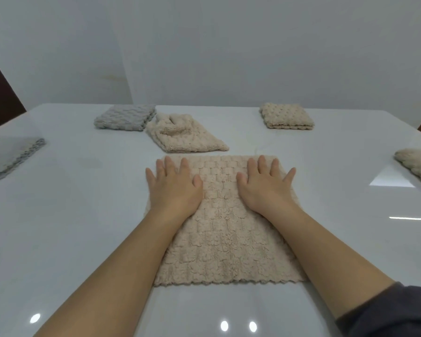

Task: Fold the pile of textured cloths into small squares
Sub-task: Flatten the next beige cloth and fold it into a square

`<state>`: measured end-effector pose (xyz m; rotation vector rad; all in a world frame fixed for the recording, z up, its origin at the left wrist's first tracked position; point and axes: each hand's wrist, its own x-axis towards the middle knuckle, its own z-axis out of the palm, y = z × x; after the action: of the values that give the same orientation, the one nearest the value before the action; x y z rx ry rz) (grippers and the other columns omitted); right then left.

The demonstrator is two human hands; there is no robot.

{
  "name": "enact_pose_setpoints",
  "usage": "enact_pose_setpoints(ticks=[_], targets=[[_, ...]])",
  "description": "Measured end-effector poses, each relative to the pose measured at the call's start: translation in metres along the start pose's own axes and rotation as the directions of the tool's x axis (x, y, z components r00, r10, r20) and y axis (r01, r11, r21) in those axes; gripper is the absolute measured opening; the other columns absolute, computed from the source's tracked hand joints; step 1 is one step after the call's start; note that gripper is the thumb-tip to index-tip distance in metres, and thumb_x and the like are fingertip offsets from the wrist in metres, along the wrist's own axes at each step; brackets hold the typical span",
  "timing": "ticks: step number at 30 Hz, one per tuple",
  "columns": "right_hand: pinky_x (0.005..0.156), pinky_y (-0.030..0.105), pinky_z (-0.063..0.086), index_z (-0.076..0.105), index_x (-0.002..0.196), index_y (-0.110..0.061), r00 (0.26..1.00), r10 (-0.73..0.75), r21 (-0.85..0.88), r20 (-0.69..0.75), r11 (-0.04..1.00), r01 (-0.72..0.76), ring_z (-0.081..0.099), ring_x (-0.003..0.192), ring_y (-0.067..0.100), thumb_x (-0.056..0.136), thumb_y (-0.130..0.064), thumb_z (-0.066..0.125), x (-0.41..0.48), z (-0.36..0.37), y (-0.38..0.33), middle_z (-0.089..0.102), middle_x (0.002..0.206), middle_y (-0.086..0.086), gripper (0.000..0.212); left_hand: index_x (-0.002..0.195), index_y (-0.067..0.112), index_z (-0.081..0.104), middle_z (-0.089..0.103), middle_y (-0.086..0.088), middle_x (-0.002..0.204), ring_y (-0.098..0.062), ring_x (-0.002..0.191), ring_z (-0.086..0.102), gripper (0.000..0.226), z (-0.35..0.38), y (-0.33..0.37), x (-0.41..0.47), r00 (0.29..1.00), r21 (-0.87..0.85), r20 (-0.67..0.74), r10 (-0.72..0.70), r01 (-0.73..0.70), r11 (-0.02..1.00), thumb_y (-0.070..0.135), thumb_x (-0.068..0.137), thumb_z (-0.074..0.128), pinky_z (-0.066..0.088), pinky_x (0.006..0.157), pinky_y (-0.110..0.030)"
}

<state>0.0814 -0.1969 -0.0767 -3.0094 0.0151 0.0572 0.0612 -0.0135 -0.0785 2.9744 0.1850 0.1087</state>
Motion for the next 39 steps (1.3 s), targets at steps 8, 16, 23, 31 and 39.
enact_pose_setpoints(ticks=[8, 16, 23, 31, 39], targets=[[0.116, 0.057, -0.011, 0.002, 0.156, -0.03, 0.965, -0.258, 0.038, 0.052, 0.966, 0.256, -0.013, 0.15, 0.023, 0.102, -0.048, 0.012, -0.001, -0.003, -0.002, -0.01, 0.163, -0.005, 0.057, 0.155, 0.033, 0.004, -0.008, 0.003, 0.163, -0.016, 0.149, -0.008, 0.055, -0.001, 0.0, 0.006, 0.957, -0.032, 0.103, 0.271, -0.27, 0.962, 0.044, 0.102, 0.014, -0.005, 0.12, -0.046], [0.117, 0.058, -0.01, 0.002, 0.156, -0.032, 0.966, -0.251, 0.037, 0.054, 0.968, 0.249, -0.011, 0.15, 0.023, 0.102, -0.049, 0.012, -0.001, -0.001, -0.001, -0.007, 0.164, -0.006, 0.057, 0.155, 0.013, 0.003, -0.005, -0.01, 0.162, -0.023, 0.149, -0.009, 0.062, -0.012, -0.022, 0.004, 0.999, 0.003, -0.025, 0.041, -0.041, 0.999, 0.039, 0.101, 0.016, -0.008, 0.119, -0.047], [0.117, 0.056, -0.009, 0.003, 0.156, -0.033, 0.971, -0.233, 0.042, 0.062, 0.972, 0.23, -0.01, 0.15, 0.021, 0.102, -0.05, 0.013, 0.0, -0.002, 0.0, -0.007, 0.163, -0.008, 0.057, 0.155, 0.026, -0.002, -0.012, 0.002, 0.162, -0.016, 0.148, -0.013, 0.058, -0.003, 0.008, -0.015, 0.967, -0.031, 0.094, 0.235, -0.233, 0.972, 0.041, 0.102, 0.014, -0.008, 0.12, -0.045], [0.116, 0.059, -0.012, -0.002, 0.156, -0.025, 0.985, -0.172, 0.013, 0.006, 0.985, 0.172, -0.015, 0.149, 0.026, 0.103, -0.043, 0.011, -0.003, -0.014, -0.001, -0.011, 0.163, -0.001, 0.058, 0.155, 0.025, -0.001, -0.01, -0.003, 0.163, -0.02, 0.149, -0.009, 0.061, 0.002, -0.007, -0.007, 0.992, -0.02, 0.074, 0.099, -0.098, 0.995, 0.043, 0.099, 0.013, -0.006, 0.12, -0.047], [0.116, 0.056, -0.011, 0.003, 0.155, -0.036, 0.942, -0.325, 0.044, 0.088, 0.946, 0.322, -0.011, 0.15, 0.021, 0.103, -0.045, 0.012, 0.002, -0.004, -0.024, -0.007, 0.163, -0.008, 0.054, 0.155, 0.025, -0.002, -0.01, -0.003, 0.162, -0.02, 0.149, -0.01, 0.061, 0.001, -0.009, -0.006, 0.991, -0.019, 0.08, 0.103, -0.102, 0.995, 0.043, 0.099, 0.014, -0.007, 0.12, -0.045]])
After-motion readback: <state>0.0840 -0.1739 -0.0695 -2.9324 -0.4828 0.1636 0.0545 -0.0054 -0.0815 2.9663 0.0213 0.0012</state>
